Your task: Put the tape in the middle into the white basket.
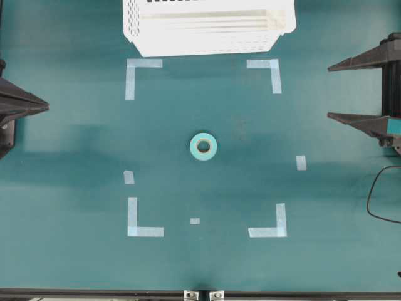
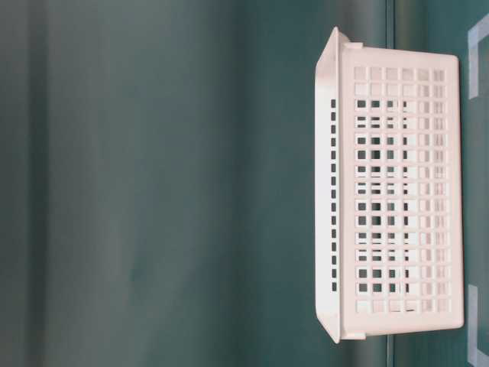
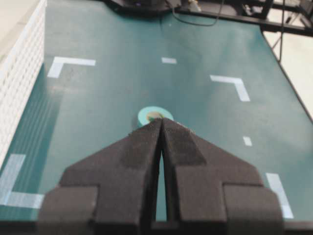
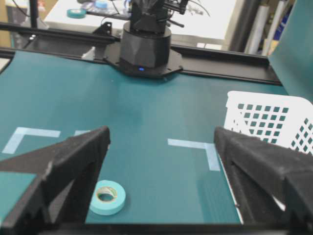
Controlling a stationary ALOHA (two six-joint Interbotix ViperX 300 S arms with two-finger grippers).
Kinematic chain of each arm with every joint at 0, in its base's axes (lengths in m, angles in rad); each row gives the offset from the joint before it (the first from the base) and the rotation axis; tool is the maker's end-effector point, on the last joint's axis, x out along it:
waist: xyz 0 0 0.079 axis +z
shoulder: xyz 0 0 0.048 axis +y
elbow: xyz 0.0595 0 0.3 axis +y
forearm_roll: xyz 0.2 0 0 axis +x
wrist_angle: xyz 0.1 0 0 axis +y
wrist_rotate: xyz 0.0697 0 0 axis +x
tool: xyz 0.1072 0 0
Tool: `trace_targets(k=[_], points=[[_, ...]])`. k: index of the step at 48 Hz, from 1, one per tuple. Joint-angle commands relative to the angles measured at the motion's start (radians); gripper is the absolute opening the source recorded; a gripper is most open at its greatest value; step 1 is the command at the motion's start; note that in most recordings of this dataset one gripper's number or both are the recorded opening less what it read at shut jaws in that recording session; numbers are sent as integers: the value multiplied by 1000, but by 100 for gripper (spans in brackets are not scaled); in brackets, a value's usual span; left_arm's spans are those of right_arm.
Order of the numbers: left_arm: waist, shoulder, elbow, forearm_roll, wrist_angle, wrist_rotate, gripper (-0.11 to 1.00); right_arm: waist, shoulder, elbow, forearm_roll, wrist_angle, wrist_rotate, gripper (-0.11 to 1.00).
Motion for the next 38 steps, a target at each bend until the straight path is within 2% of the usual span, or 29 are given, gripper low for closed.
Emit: trace_targets(k=[1, 6, 11, 28, 38], points=[[-3, 12, -11, 3, -5, 25, -11, -3, 6, -28, 3, -6, 2, 100], [-3, 8, -2, 3, -5, 83, -11, -3, 9, -28, 2, -6, 5, 100], [-3, 3, 8, 3, -5, 107, -11, -5, 18, -31, 3, -8, 5, 100], [-3, -9, 84, 3, -63, 115, -11, -11, 123, -75, 5, -11, 5, 100], [-3, -9, 141, 3, -107, 97, -11, -11, 209, -101, 6, -12, 12, 100]])
